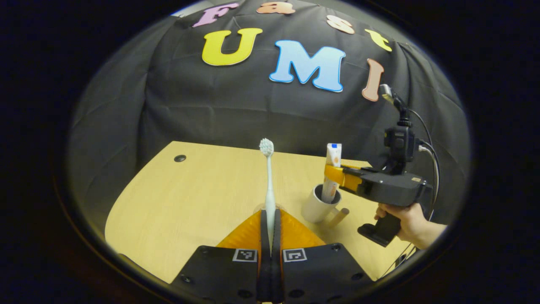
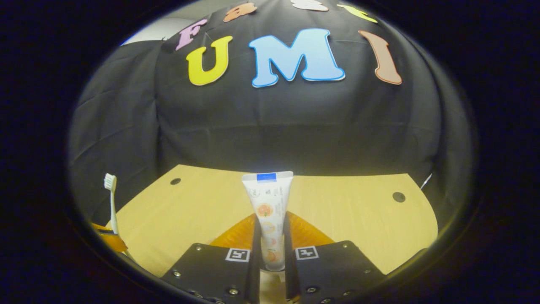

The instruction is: Put the toothbrush and toothpaste on the desktop into the cup, then pick up the cup and place it on the coaster on the desktop.

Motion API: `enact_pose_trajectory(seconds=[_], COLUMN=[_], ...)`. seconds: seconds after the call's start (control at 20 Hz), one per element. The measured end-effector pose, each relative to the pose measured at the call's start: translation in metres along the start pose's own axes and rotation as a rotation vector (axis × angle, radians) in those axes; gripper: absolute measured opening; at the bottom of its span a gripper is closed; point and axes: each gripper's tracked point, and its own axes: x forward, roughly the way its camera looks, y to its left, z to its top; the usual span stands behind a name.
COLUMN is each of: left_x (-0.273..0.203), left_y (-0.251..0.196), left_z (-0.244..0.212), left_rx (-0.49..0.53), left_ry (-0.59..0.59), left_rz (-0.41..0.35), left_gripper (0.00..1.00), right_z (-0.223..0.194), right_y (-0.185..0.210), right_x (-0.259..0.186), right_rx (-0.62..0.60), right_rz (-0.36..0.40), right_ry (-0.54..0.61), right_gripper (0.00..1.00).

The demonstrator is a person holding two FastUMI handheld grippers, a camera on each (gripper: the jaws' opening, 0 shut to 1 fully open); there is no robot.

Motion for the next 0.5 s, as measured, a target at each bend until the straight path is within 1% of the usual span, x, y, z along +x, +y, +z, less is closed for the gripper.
enact_pose_trajectory(seconds=[0.15, 0.3, 0.4, 0.45, 0.5], left_x=[0.002, 0.006, 0.008, 0.009, 0.010], left_y=[-0.001, -0.002, -0.002, -0.001, 0.000], left_z=[-0.002, -0.004, -0.005, -0.006, -0.006], left_rx=[-0.010, -0.018, -0.028, -0.032, -0.036], left_ry=[0.006, 0.010, 0.009, 0.009, 0.009], left_rz=[-0.014, -0.030, -0.038, -0.041, -0.046], left_gripper=[0.08, 0.08, 0.08, 0.08, 0.08], right_z=[-0.023, -0.028, -0.025, -0.021, -0.019], right_y=[-0.001, 0.000, 0.001, 0.002, 0.002], right_x=[0.003, 0.000, -0.002, -0.006, -0.008], right_rx=[-0.047, -0.091, -0.106, -0.112, -0.116], right_rz=[-0.012, -0.013, -0.017, -0.018, -0.017], right_ry=[0.087, 0.101, 0.088, 0.079, 0.073], right_gripper=[0.27, 0.28, 0.35, 0.41, 0.46])
